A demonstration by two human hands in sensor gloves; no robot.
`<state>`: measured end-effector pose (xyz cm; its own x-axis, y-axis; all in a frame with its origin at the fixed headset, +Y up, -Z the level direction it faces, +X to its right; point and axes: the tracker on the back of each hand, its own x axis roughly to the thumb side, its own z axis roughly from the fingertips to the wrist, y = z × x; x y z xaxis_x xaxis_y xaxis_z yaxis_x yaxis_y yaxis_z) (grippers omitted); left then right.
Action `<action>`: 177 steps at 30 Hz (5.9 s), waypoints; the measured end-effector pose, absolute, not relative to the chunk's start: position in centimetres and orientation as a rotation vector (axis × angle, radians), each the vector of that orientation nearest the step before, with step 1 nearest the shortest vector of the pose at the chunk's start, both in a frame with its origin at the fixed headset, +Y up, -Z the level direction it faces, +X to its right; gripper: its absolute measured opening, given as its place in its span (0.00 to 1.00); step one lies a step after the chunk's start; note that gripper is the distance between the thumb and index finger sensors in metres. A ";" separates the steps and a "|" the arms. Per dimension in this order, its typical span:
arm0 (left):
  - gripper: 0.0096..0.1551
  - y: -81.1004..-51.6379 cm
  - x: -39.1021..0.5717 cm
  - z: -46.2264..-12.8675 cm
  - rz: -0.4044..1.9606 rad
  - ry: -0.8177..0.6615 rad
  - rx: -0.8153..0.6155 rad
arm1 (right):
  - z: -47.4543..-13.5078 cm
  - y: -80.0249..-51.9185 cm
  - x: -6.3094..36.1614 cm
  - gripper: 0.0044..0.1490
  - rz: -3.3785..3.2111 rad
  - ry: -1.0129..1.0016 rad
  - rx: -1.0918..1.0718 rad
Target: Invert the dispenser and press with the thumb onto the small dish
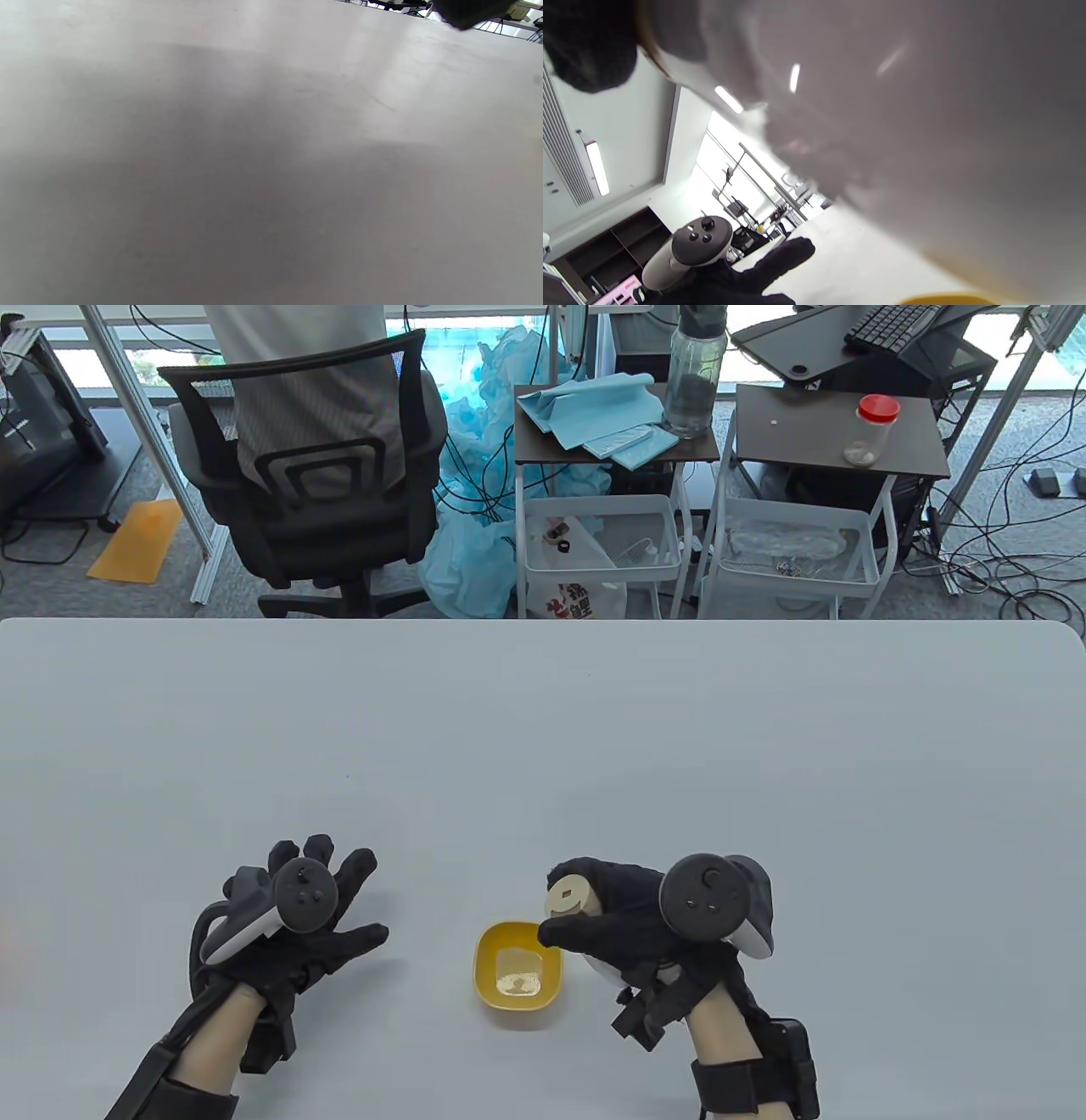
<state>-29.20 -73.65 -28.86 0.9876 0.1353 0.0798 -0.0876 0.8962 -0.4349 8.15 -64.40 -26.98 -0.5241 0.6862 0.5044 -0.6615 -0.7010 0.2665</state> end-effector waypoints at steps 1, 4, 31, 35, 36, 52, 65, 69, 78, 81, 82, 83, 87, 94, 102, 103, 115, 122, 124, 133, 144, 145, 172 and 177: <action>0.51 -73.6 -29.2 -28.9 0.116 -0.110 -0.444 | -27.1 -63.7 7.8 0.52 2.269 0.060 0.769; 0.51 -73.5 -29.2 -28.8 0.126 -0.117 -0.440 | -27.7 -61.8 6.6 0.52 2.407 0.206 0.765; 0.53 -72.9 -29.9 -28.7 0.143 -0.120 -0.432 | -31.1 -67.6 -8.9 0.47 3.423 1.519 0.931; 0.53 -72.9 -29.9 -28.7 0.147 -0.118 -0.431 | -31.1 -68.1 -9.1 0.46 3.419 1.526 0.968; 0.52 -72.9 -29.9 -28.7 0.147 -0.116 -0.431 | -31.1 -68.1 -9.1 0.46 3.417 1.527 0.969; 0.52 -72.7 -30.6 -28.8 0.165 -0.093 -0.431 | -29.9 -59.8 1.5 0.52 2.660 0.312 0.737; 0.52 -72.9 -30.2 -28.8 0.147 -0.116 -0.442 | -25.7 -65.8 10.4 0.52 1.897 -0.362 0.640; 0.52 -73.0 -30.0 -28.7 0.136 -0.119 -0.445 | -25.7 -68.0 10.9 0.52 1.819 -0.389 0.615; 0.52 -73.1 -30.1 -28.8 0.132 -0.115 -0.443 | -26.1 -69.7 11.1 0.52 1.854 -0.336 0.589; 0.52 -73.0 -30.0 -28.8 0.135 -0.114 -0.445 | -26.1 -69.5 11.2 0.52 1.842 -0.336 0.579; 0.52 -73.0 -30.1 -28.8 0.137 -0.114 -0.444 | -26.1 -69.2 11.2 0.52 1.844 -0.332 0.576; 0.52 -73.0 -30.1 -28.7 0.140 -0.117 -0.444 | -26.1 -69.0 11.2 0.52 1.852 -0.329 0.576; 0.52 -73.0 -30.1 -28.8 0.152 -0.122 -0.445 | -26.2 -66.8 11.3 0.52 1.988 -0.238 0.591; 0.52 -72.9 -29.9 -28.6 0.150 -0.135 -0.440 | -28.2 -62.0 8.6 0.52 2.444 0.464 0.643; 0.52 -73.3 -29.5 -29.0 0.140 -0.154 -0.454 | -30.5 -62.3 -0.2 0.53 3.080 1.066 0.659; 0.52 -73.3 -29.5 -29.1 0.141 -0.155 -0.456 | -30.5 -62.7 -1.2 0.53 3.154 1.114 0.677; 0.52 -73.4 -29.3 -29.2 0.127 -0.165 -0.459 | -30.9 -67.4 -8.8 0.49 3.437 1.439 0.922; 0.52 -73.4 -29.2 -29.3 0.127 -0.167 -0.456 | -31.4 -67.9 -9.5 0.46 3.441 1.453 0.938; 0.52 -73.4 -29.2 -29.3 0.122 -0.168 -0.458 | -31.4 -67.8 -9.5 0.46 3.428 1.444 0.946; 0.52 -73.3 -29.1 -29.3 0.113 -0.168 -0.450 | -31.6 -65.8 -7.8 0.51 3.297 1.264 0.891; 0.52 -73.3 -29.1 -29.2 0.111 -0.167 -0.454 | -29.9 -59.5 0.4 0.52 2.787 0.457 0.747; 0.52 -73.3 -29.1 -29.2 0.110 -0.166 -0.453 | -29.7 -59.3 1.2 0.52 2.741 0.394 0.726; 0.53 -73.5 -28.8 -28.4 0.101 -0.177 -0.444 | -26.3 -68.1 15.3 0.53 1.777 -0.375 0.358; 0.53 -73.6 -28.8 -28.4 0.099 -0.175 -0.451 | -26.4 -68.9 14.6 0.53 1.828 -0.372 0.364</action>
<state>-28.78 -73.59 -28.36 0.9802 0.1340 0.1461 -0.0567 0.8957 -0.4411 14.62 -68.89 -26.39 -0.2758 0.8602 0.4289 -0.9594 -0.2735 -0.0685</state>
